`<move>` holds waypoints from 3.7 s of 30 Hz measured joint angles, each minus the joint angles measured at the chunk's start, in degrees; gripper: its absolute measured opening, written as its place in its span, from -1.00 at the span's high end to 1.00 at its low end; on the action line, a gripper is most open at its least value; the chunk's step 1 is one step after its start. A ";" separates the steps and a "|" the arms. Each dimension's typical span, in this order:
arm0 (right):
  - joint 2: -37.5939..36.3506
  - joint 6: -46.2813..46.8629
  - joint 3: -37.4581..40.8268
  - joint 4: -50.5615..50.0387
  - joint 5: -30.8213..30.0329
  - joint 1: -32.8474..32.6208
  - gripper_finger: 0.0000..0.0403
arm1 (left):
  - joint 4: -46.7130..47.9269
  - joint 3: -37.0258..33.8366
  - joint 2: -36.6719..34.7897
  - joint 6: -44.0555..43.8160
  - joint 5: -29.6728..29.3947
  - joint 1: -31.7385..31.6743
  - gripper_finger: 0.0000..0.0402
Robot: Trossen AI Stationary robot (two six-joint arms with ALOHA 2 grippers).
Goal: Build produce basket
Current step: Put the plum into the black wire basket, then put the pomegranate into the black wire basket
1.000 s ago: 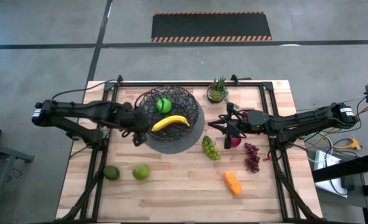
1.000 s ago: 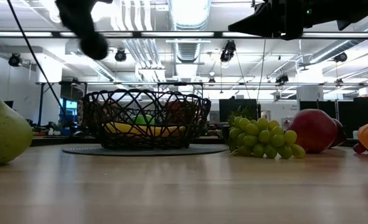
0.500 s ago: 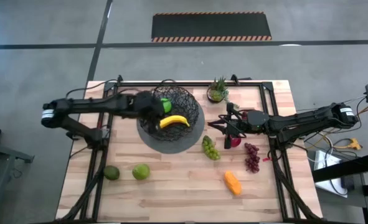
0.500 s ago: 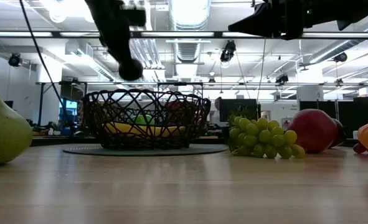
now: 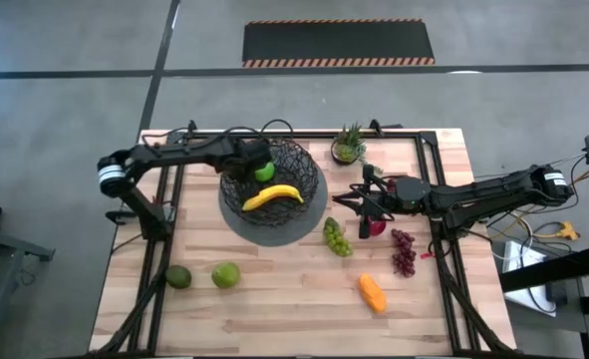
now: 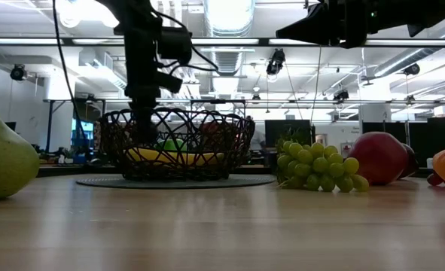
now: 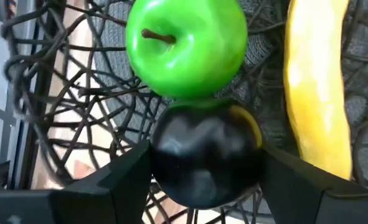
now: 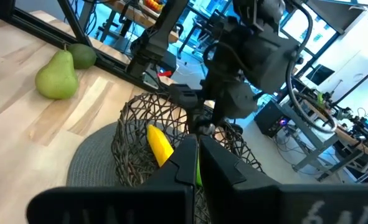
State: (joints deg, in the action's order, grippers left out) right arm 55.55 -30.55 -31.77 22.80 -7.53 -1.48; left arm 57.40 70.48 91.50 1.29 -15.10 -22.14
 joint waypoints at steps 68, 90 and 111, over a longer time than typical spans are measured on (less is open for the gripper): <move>5.77 24.56 -25.07 -77.19 0.48 -2.29 0.09 | -68.91 -30.71 -30.03 18.63 1.50 10.15 -0.60; 24.61 27.00 -32.49 -94.47 -4.50 -4.68 -0.73 | -68.99 -30.73 -30.24 18.63 1.21 10.15 -0.60; 31.24 22.36 -32.12 -91.68 0.07 -4.92 -0.82 | -68.95 -30.73 -30.24 18.65 1.17 10.15 -0.60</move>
State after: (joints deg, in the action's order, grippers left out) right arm 86.79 -8.19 -63.89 -68.88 -7.46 -6.39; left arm -11.55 39.75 61.25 19.94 -13.94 -11.99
